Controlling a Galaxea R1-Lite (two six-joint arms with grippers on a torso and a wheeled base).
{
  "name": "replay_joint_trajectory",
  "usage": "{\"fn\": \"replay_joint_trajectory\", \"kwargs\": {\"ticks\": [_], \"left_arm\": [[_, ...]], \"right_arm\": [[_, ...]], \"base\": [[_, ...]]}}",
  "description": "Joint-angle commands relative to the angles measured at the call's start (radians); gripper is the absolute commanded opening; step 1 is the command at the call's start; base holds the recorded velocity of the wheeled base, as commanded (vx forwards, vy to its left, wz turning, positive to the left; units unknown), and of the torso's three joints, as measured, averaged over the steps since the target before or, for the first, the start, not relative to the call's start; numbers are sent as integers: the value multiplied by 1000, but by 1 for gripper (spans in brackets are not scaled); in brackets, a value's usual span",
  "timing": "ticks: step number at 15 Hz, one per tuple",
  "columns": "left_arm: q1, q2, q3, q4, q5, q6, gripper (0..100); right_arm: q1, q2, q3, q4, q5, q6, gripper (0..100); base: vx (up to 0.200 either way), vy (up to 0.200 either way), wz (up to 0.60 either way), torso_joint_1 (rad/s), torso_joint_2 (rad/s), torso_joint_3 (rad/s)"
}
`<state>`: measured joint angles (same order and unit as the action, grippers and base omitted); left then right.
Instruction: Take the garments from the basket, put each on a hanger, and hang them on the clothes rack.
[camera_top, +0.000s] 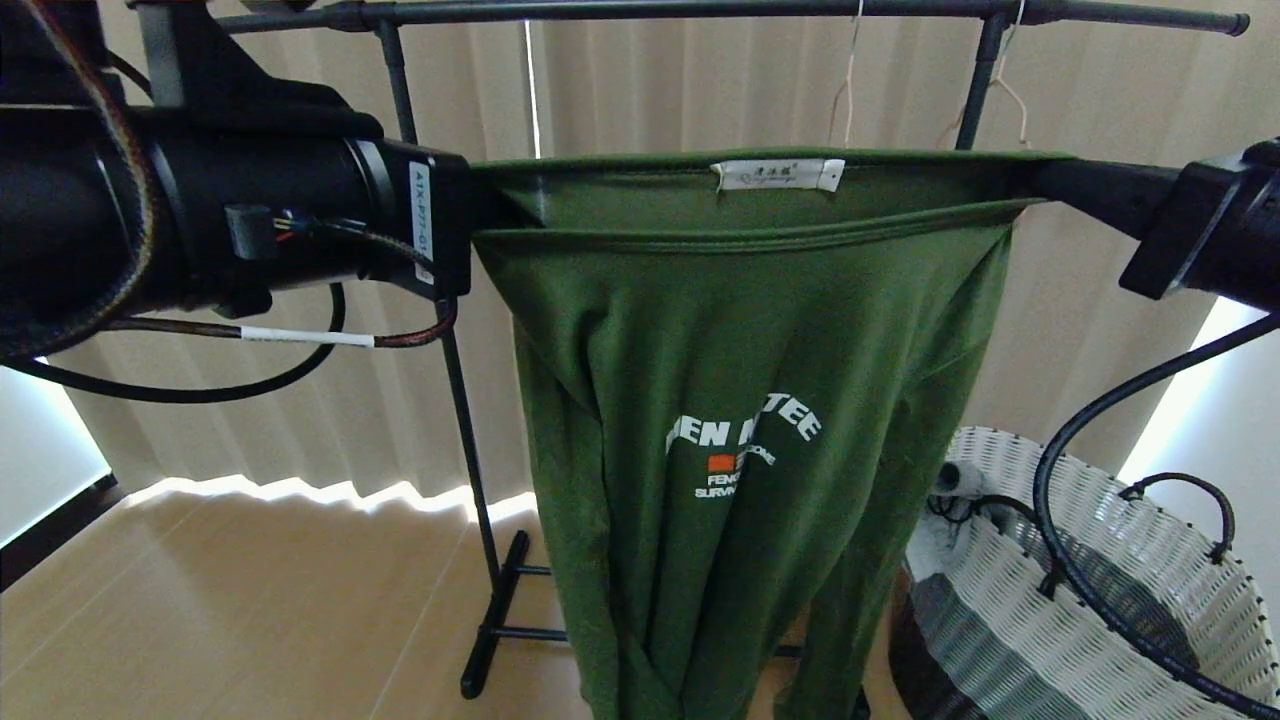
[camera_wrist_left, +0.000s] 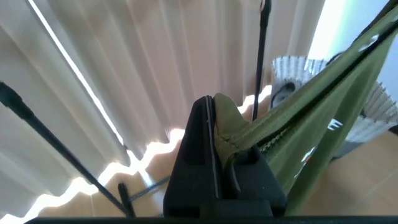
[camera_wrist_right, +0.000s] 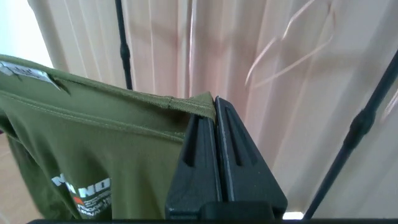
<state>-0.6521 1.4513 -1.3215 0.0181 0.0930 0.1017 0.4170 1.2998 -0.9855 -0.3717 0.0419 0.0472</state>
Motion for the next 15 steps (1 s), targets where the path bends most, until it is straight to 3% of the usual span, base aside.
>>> {"fn": "replay_joint_trajectory", "kwargs": {"ticks": [1, 3, 5, 8, 10, 15], "left_arm": [[2, -2, 48, -23, 1, 13, 0], [6, -6, 96, -93, -1, 81, 0], [6, 4, 88, -121, 1, 98, 0], [12, 97, 21, -167, 2, 89, 0], [34, 175, -21, -225, 7, 87, 0], [34, 236, -82, -231, 45, 50, 0]], "right_arm": [[0, -51, 51, 0, -2, -4, 0], [0, -137, 107, 14, 3, -4, 0], [0, -177, 136, 17, 4, -6, 0], [20, -243, 206, 27, 6, -7, 0], [78, -264, 222, 28, 10, -6, 0], [88, -260, 249, 27, 58, -9, 0]], "base": [[0, 0, 0, 0, 0, 0], [0, 0, 0, 0, 0, 0], [0, 0, 0, 0, 0, 0], [0, 0, 0, 0, 0, 0], [0, 0, 0, 0, 0, 0], [0, 0, 0, 0, 0, 0]]}}
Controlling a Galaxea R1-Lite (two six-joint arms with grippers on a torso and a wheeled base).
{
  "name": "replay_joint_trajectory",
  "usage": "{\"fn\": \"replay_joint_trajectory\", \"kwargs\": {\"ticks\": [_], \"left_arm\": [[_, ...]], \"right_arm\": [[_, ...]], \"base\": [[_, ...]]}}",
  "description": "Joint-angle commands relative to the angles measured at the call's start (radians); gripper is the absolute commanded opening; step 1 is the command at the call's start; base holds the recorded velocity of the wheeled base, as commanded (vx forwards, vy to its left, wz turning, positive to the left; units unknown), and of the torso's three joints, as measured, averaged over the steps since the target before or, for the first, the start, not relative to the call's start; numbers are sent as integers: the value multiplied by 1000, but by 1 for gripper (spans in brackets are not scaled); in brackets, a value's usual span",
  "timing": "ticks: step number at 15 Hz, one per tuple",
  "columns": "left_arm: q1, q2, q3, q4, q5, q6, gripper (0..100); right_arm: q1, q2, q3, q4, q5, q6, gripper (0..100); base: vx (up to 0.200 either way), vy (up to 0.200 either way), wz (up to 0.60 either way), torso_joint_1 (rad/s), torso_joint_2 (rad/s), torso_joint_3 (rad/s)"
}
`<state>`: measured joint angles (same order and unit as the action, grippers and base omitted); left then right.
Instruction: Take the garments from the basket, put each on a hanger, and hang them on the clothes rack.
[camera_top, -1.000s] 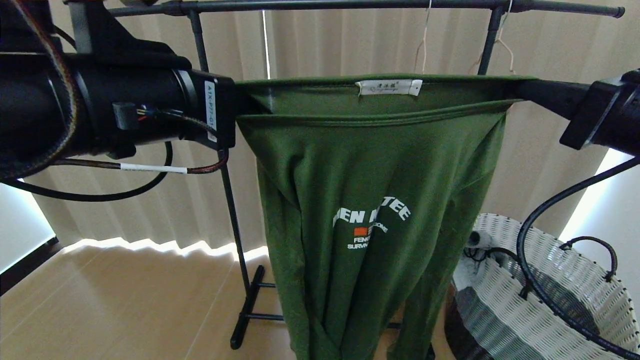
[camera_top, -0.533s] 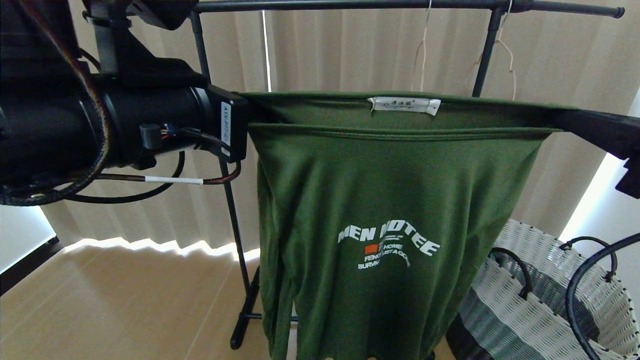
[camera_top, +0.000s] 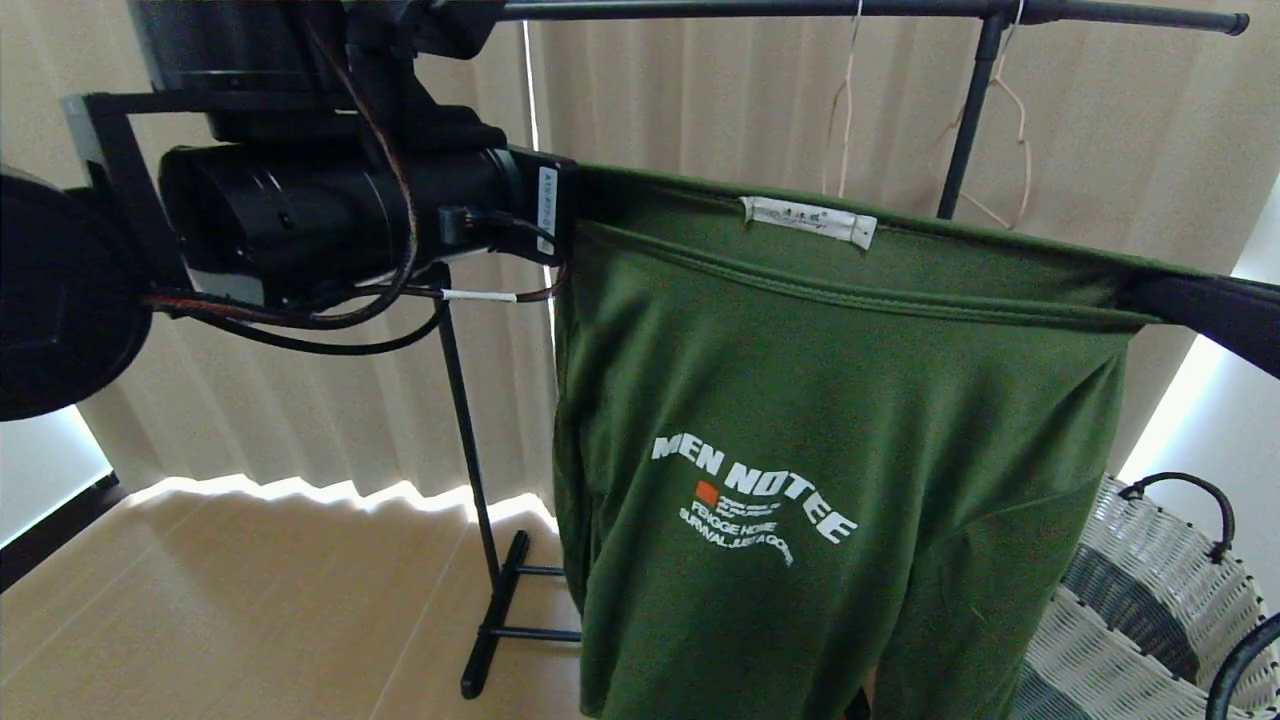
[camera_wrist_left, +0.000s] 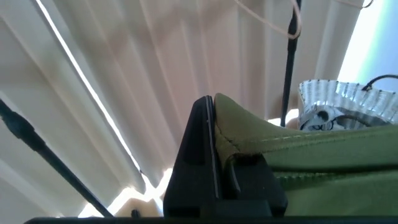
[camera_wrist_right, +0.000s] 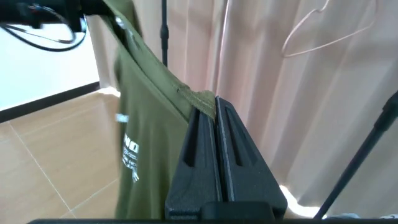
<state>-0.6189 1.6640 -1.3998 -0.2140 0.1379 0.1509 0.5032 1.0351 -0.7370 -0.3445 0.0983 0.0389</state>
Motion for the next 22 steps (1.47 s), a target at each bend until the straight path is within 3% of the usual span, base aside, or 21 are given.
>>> {"fn": "replay_joint_trajectory", "kwargs": {"ticks": [1, 4, 7, 13, 17, 22], "left_arm": [[1, 16, 5, 2, 0, -2, 0], [-2, -72, 81, 5, -1, -10, 0], [-5, -150, 159, 15, -9, -7, 0], [-27, -271, 291, 16, -15, -5, 0], [-108, -329, 364, 15, -69, -7, 0], [-245, -360, 429, -25, -69, -4, 0]], "right_arm": [[-3, 31, -5, -5, -2, -5, 0], [-83, 106, -25, -18, -5, -19, 0], [-149, 181, -110, -19, 0, -30, 0], [-157, 330, -282, -37, 0, -25, 0], [-155, 459, -377, -140, 4, -25, 0], [-143, 494, -389, -209, 4, -22, 0]], "base": [[0, 0, 0, 0, 0, 0], [0, 0, 0, 0, 0, 0], [0, 0, 0, 0, 0, 0], [0, 0, 0, 0, 0, 0], [0, 0, 0, 0, 0, 0], [0, 0, 0, 0, 0, 0]]}}
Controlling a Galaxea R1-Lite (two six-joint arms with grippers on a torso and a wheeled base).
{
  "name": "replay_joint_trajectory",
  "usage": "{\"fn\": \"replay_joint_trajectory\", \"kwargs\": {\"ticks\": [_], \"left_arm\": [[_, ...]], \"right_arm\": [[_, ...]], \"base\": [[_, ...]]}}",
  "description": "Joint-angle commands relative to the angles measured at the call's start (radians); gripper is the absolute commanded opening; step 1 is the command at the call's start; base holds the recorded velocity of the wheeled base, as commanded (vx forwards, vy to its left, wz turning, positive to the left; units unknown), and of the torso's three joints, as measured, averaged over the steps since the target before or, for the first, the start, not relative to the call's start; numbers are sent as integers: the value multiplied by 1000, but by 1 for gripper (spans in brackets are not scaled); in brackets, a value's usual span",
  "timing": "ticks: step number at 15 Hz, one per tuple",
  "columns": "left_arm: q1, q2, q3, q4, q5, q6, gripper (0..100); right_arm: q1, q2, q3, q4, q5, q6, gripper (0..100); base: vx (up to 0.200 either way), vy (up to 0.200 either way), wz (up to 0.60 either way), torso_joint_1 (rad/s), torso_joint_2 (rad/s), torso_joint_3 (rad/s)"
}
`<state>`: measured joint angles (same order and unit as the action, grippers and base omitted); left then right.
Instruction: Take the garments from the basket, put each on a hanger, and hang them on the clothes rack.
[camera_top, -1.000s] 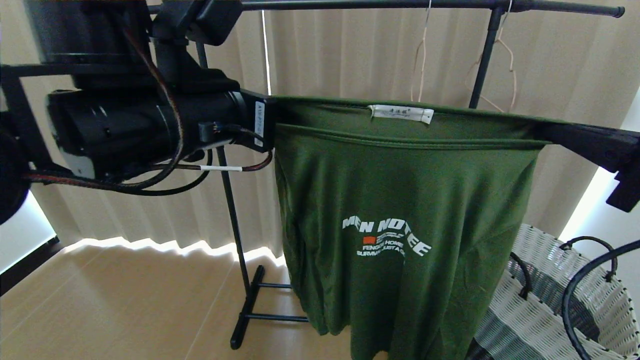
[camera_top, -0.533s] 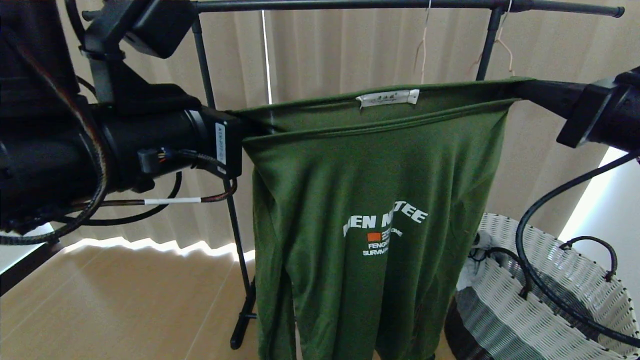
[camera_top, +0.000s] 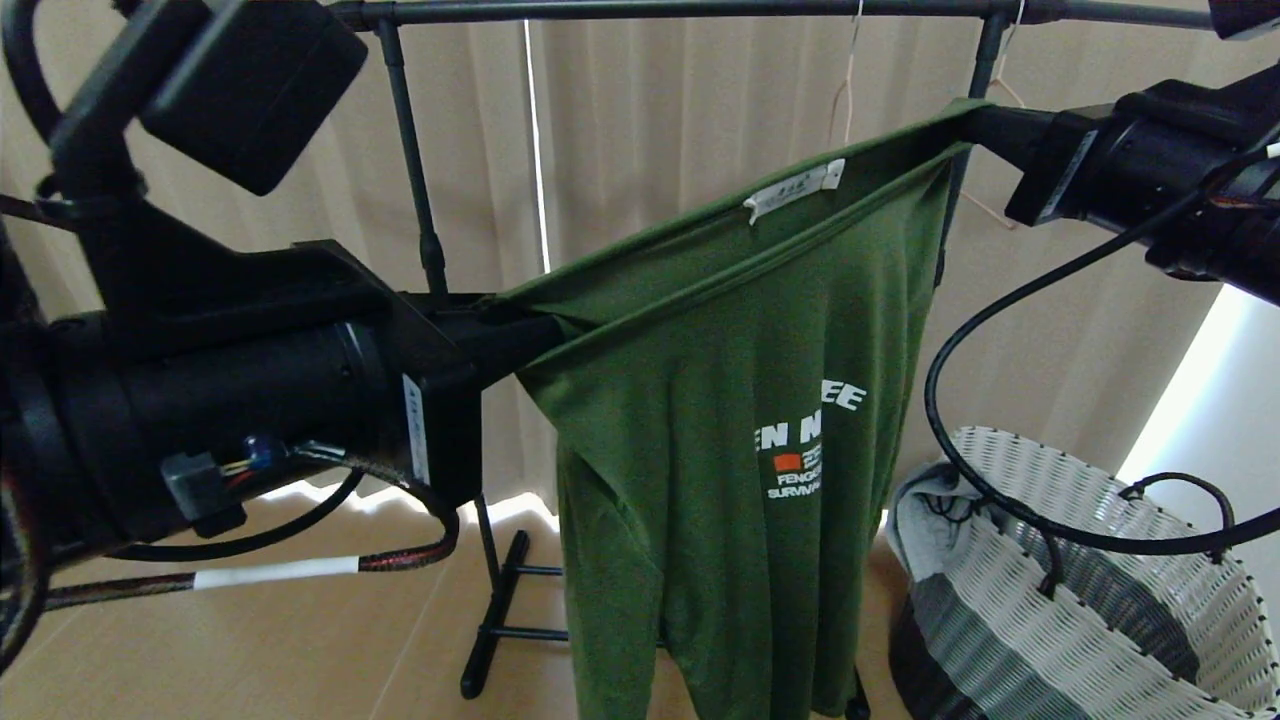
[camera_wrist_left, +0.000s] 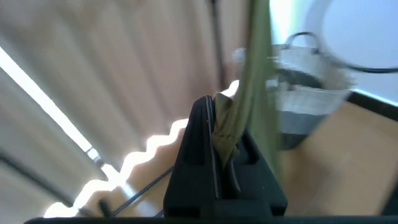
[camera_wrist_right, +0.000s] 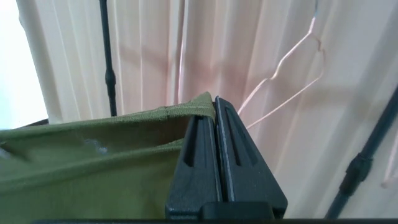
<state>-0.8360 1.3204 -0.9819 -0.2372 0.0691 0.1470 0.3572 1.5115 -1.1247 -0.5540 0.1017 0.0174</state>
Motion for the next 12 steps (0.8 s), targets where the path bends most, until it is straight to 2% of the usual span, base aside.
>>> {"fn": "replay_joint_trajectory", "kwargs": {"ticks": [1, 5, 7, 8, 9, 10, 12], "left_arm": [[-38, -15, 9, -14, 0, 2, 0], [-40, -9, -1, -17, 1, 2, 0], [-9, 3, -60, -14, 8, 2, 0], [49, 25, -110, -13, 8, 2, 0], [63, 31, -123, -13, 8, 2, 0], [127, 83, -202, -13, 9, 2, 0], [186, 138, -267, -14, 11, 0, 0]], "right_arm": [[8, 16, 0, 0, 1, 2, 0], [8, 1, 9, 2, 0, 2, 0], [8, -19, 11, 5, -4, 2, 0], [8, -40, 13, 19, -8, 2, 0], [8, -47, 13, 22, -8, 2, 0], [8, -88, 31, 36, -8, 1, 0], [8, -151, 49, 86, -8, 1, 0]], "base": [[0, 0, 0, 0, 0, 0], [0, 0, 0, 0, 0, 0], [0, 0, 0, 0, 0, 0], [0, 0, 0, 0, 0, 0], [0, 0, 0, 0, 0, 0], [0, 0, 0, 0, 0, 0], [0, 0, 0, 0, 0, 0]]}}
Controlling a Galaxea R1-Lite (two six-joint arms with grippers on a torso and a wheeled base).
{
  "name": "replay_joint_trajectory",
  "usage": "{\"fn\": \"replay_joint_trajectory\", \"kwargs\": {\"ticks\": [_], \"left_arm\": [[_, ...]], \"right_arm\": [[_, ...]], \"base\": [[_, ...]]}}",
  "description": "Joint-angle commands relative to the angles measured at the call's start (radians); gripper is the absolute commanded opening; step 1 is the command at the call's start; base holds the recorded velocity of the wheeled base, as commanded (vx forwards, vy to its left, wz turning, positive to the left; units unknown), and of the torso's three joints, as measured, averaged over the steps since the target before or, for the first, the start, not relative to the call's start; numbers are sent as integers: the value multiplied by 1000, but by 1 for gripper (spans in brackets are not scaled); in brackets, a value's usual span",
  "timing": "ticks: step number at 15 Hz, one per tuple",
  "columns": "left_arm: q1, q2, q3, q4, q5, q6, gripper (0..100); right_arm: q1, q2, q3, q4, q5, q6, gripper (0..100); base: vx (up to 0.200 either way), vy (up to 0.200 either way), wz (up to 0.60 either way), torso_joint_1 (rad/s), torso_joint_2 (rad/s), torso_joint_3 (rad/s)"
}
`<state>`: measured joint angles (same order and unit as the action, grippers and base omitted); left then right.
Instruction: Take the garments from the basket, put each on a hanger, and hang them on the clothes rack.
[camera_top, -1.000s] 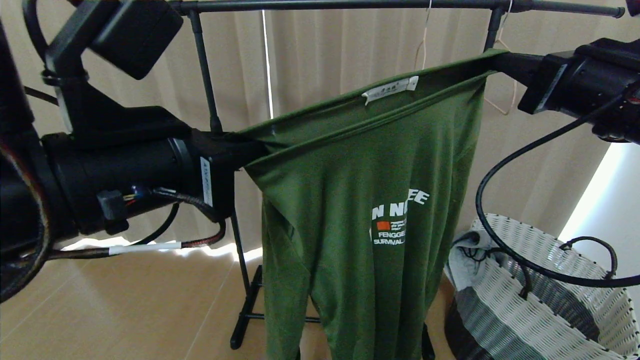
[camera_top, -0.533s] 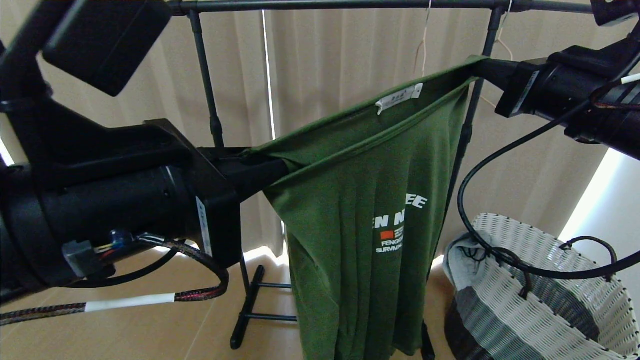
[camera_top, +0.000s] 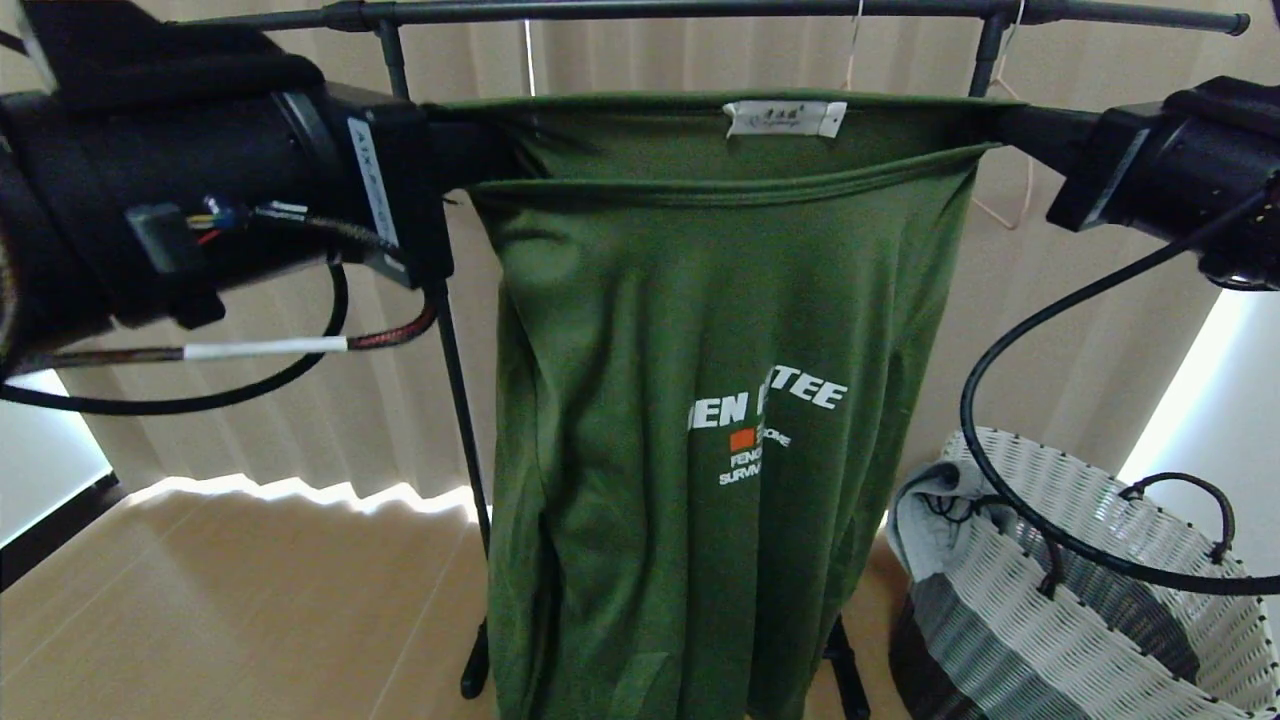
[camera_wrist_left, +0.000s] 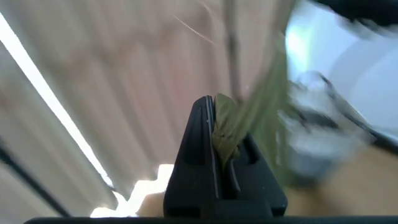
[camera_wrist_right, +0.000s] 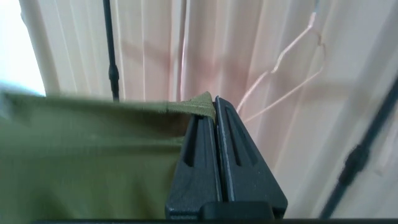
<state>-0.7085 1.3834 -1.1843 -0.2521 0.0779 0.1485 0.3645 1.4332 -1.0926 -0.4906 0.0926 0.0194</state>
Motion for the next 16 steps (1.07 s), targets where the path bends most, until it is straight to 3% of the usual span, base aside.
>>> {"fn": "replay_joint_trajectory", "kwargs": {"ticks": [1, 5, 16], "left_arm": [[73, 92, -81, -1, 2, -3, 0], [90, 111, -72, -1, 3, -6, 0], [87, 108, -71, 1, 5, 9, 0]], "right_arm": [[1, -100, 20, 49, 3, -1, 0], [2, -192, 131, 113, 7, -4, 0], [13, -177, 128, 116, 7, -6, 0]], "base": [[0, 0, 0, 0, 0, 0], [0, 0, 0, 0, 0, 0], [0, 0, 0, 0, 0, 0]]}}
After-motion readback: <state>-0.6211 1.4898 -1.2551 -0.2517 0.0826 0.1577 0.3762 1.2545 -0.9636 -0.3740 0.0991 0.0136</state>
